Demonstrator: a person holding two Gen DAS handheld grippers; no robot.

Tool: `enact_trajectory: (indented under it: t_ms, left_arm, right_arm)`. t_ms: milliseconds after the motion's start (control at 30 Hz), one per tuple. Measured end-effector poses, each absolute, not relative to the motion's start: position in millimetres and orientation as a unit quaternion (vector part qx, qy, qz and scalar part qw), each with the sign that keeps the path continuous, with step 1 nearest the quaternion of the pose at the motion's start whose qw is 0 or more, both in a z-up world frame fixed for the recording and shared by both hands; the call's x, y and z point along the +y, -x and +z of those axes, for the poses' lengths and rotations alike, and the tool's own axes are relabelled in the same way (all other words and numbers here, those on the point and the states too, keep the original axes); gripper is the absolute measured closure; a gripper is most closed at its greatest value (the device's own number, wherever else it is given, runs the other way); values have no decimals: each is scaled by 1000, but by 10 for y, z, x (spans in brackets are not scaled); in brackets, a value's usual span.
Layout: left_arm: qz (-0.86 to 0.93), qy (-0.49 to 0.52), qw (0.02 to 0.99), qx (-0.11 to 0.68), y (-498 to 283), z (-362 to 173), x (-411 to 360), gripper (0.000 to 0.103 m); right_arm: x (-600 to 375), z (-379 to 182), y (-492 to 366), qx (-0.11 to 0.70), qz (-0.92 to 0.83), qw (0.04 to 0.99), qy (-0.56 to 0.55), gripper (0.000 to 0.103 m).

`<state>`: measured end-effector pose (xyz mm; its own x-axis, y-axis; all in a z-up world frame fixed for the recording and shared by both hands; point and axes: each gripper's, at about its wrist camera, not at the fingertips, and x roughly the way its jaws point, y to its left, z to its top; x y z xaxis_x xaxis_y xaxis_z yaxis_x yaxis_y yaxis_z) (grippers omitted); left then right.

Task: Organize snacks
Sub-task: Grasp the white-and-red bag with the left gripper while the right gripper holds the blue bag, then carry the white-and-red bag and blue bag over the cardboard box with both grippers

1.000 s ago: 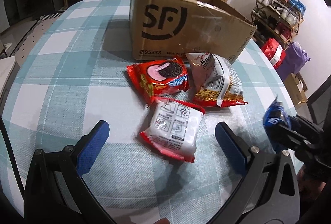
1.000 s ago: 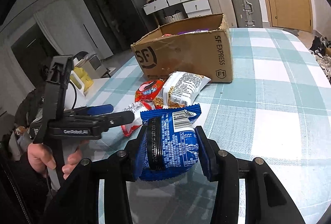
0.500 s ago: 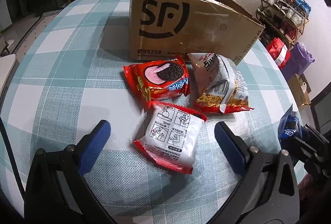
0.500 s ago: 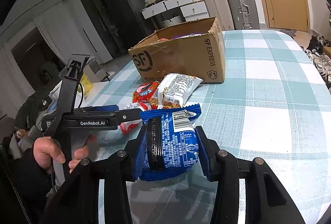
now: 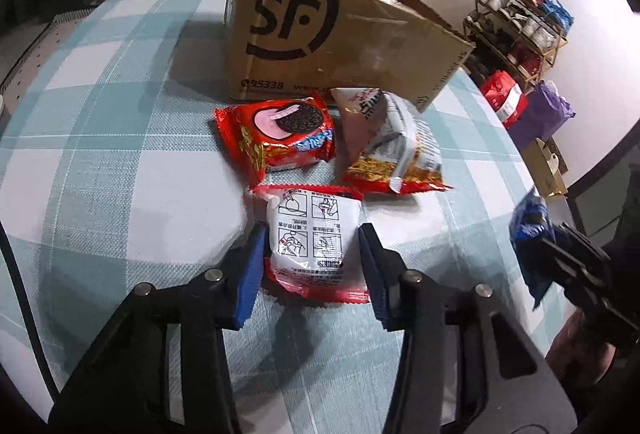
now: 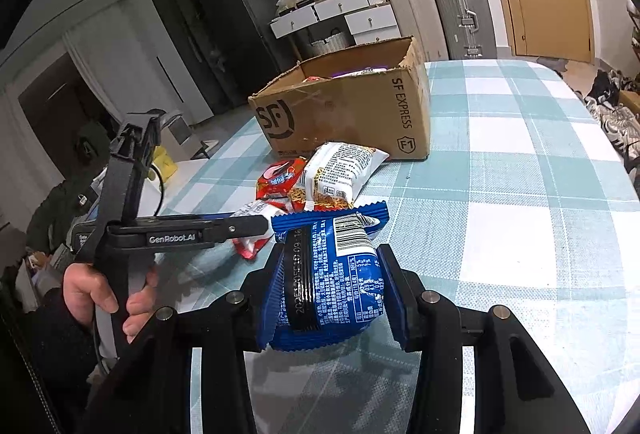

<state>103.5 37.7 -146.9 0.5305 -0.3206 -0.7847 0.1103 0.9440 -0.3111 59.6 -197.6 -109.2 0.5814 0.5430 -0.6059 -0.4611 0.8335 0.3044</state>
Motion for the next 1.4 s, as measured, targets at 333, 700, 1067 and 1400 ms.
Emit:
enact_trajectory:
  t_ms: [333, 700, 1067, 1400]
  left_arm:
    - [-126, 107, 876, 453, -777, -1280, 426, 61]
    - [-138, 111, 887, 426, -547, -983, 501, 61]
    - [-172, 118, 905, 371, -310, -460, 567, 61]
    - [-175, 108, 910, 360, -412, -108, 594, 61]
  right_arm:
    - [-1894, -965, -431, 346, 285, 893, -43, 58]
    - [-1780, -773, -315, 331, 295, 895, -46, 58]
    - [-1648, -507, -285, 311, 308, 899, -33, 58]
    - [-1622, -214, -430, 292, 322, 900, -37, 58]
